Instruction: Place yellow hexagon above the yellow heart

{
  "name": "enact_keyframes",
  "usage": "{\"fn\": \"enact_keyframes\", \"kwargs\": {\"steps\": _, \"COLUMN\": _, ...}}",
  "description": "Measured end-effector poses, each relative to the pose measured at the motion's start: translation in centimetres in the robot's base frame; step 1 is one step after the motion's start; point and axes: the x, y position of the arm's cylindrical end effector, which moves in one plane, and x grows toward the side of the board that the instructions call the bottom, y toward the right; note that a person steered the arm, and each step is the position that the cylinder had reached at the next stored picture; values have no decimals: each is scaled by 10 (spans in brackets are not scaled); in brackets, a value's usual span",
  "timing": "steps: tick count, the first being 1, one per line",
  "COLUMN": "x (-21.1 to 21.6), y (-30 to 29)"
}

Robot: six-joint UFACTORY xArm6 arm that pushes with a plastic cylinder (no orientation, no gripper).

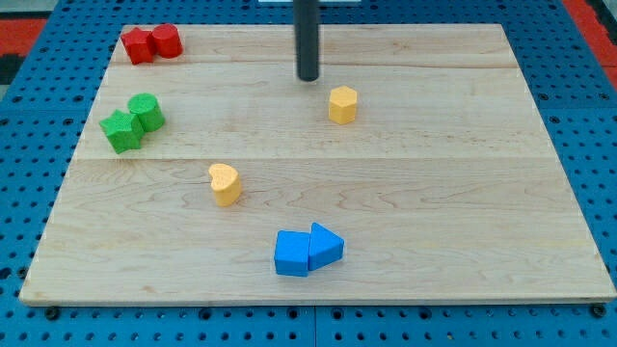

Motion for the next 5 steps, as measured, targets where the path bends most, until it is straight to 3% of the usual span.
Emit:
{"fn": "enact_keyframes", "kwargs": {"steps": 1, "x": -7, "y": 57}}
{"fn": "enact_keyframes", "kwargs": {"steps": 2, "x": 25, "y": 62}}
{"fn": "enact_keyframes", "kwargs": {"steps": 5, "x": 35, "y": 47}}
